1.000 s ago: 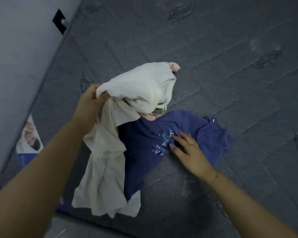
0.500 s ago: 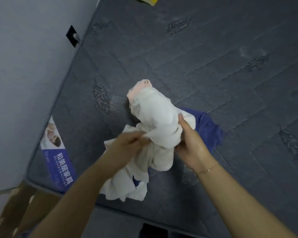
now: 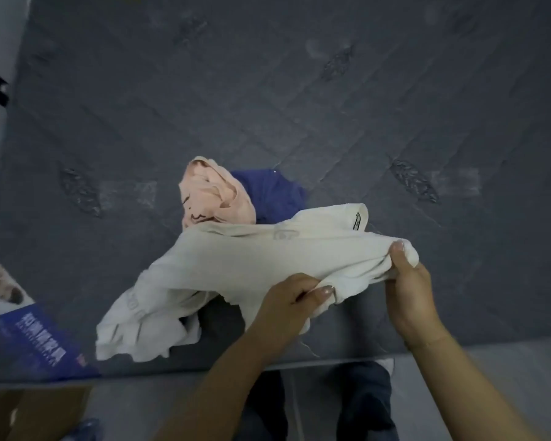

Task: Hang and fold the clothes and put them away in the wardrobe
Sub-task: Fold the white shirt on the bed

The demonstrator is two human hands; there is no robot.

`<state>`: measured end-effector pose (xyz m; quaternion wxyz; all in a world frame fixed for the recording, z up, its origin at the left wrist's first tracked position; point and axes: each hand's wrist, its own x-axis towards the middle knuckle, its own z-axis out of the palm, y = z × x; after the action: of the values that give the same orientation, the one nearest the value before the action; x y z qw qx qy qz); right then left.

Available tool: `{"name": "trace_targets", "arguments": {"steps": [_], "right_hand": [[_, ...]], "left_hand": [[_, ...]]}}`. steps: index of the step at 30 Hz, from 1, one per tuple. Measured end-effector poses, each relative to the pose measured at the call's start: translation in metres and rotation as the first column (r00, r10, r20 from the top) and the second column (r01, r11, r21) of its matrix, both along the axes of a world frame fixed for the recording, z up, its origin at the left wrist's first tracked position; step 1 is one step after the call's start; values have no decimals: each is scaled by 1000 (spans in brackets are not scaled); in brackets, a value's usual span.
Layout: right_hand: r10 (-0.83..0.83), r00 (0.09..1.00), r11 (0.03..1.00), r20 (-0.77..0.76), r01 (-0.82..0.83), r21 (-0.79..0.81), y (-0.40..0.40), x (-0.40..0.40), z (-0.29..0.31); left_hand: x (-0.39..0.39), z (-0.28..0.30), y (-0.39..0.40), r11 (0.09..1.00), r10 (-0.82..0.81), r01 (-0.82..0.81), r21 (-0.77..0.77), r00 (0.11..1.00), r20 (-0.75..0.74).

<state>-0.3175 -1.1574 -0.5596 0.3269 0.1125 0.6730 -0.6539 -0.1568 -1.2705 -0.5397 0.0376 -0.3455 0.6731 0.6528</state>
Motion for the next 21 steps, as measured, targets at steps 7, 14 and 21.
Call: {"name": "trace_targets", "arguments": {"steps": [7, 14, 21], "right_hand": [[25, 999, 983, -21, -20, 185, 117, -66, -33], [133, 991, 967, -5, -128, 220, 198, -142, -67], [378, 913, 878, 152, -406, 255, 206, -151, -95]], "left_hand": [[-88, -28, 112, 976, -147, 123, 181, 981, 126], [-164, -54, 177, 979, -102, 64, 194, 976, 193], [-177, -70, 114, 868, 331, -194, -457, 912, 243]]}}
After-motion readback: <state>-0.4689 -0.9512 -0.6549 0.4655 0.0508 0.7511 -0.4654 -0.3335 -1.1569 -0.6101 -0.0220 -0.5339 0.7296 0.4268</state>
